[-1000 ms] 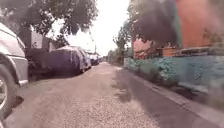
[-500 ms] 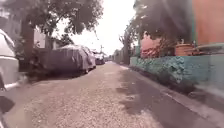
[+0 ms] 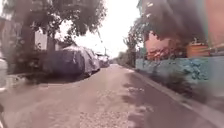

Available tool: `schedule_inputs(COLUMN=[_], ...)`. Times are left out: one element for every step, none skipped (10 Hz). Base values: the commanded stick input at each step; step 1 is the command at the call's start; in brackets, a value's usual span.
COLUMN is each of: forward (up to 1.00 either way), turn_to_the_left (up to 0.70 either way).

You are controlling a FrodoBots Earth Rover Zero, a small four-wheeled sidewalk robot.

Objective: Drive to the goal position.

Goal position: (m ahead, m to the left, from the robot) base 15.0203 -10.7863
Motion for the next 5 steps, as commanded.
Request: schedule_inputs(forward=[0.70,0.70,0.70,0.70,0.70], turn_to_the_left=[0.00,0.00,0.00,0.00,0.00])
